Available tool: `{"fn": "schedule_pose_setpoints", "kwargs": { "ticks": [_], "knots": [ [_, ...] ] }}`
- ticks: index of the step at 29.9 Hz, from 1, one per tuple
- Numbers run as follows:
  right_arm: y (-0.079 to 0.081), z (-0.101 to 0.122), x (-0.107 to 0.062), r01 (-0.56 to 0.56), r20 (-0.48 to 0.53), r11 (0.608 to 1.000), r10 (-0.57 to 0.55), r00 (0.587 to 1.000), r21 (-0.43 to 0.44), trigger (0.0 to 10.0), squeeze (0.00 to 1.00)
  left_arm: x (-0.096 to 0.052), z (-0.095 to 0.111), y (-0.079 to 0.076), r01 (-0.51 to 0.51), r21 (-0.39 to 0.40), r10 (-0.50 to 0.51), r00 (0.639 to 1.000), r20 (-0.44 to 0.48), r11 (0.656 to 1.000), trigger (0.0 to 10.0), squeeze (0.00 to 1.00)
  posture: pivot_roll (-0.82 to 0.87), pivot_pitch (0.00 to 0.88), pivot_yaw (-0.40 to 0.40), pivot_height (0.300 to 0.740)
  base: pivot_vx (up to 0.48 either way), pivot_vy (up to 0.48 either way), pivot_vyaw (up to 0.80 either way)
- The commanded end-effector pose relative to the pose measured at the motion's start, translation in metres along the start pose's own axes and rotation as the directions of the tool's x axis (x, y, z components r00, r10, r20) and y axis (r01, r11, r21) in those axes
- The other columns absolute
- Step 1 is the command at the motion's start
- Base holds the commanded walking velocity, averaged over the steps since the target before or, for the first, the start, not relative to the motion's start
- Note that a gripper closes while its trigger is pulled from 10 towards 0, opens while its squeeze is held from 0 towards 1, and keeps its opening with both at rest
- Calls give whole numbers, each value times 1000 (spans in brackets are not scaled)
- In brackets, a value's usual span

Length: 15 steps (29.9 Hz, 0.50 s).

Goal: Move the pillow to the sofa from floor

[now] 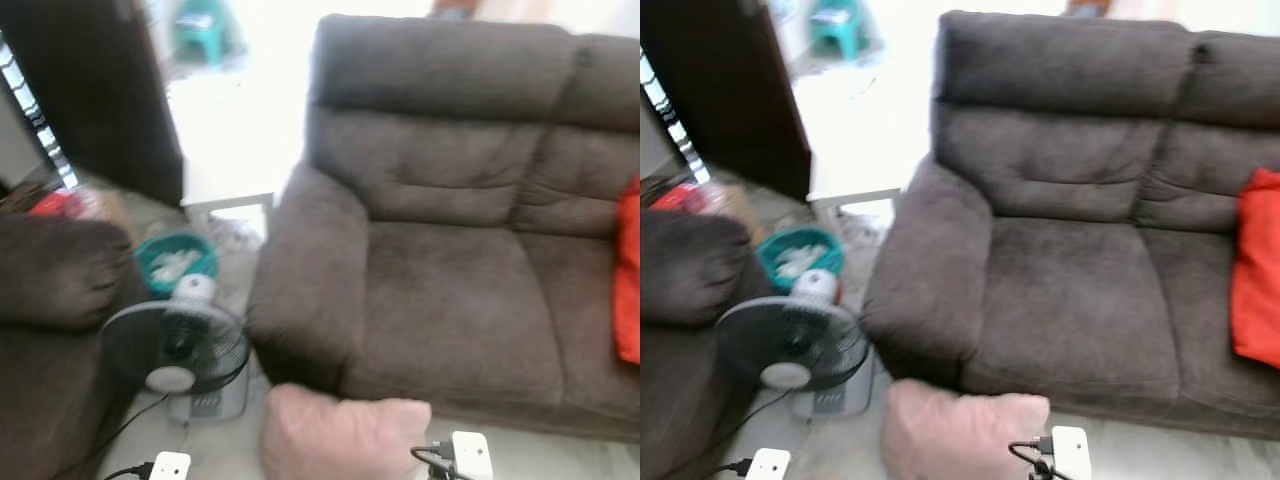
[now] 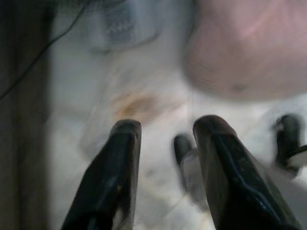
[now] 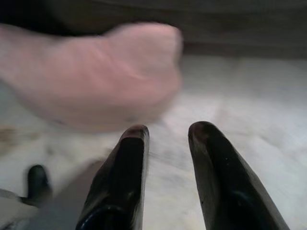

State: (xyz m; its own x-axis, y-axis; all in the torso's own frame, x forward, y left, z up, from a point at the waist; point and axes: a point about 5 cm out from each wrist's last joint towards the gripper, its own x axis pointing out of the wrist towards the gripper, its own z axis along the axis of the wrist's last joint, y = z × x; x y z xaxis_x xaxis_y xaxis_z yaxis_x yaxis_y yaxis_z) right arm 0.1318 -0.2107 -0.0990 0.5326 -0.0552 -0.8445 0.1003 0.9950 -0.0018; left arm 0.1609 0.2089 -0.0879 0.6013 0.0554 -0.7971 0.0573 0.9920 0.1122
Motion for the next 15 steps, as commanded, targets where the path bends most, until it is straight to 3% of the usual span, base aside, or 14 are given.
{"fn": "schedule_pose_setpoints", "kwargs": {
  "ticks": [1,11,15],
  "knots": [
    [5,9,3,-13,21,1000,13,1000,1,10000,0,-3,-8,3,-2,-6,1,1000,-20,1000,10000,0,33,19,-48,740,0,0,0],
    [5,9,3,-20,20,1000,20,1000,-3,10000,0,-3,-9,3,0,-8,-1,1000,-20,1000,10000,0,32,19,-47,740,0,0,-494],
    [6,12,2,-22,56,999,21,998,28,10000,0,-3,-8,4,-1,0,1,1000,-14,1000,10000,0,36,13,-48,740,0,0,0]
  ]
}}
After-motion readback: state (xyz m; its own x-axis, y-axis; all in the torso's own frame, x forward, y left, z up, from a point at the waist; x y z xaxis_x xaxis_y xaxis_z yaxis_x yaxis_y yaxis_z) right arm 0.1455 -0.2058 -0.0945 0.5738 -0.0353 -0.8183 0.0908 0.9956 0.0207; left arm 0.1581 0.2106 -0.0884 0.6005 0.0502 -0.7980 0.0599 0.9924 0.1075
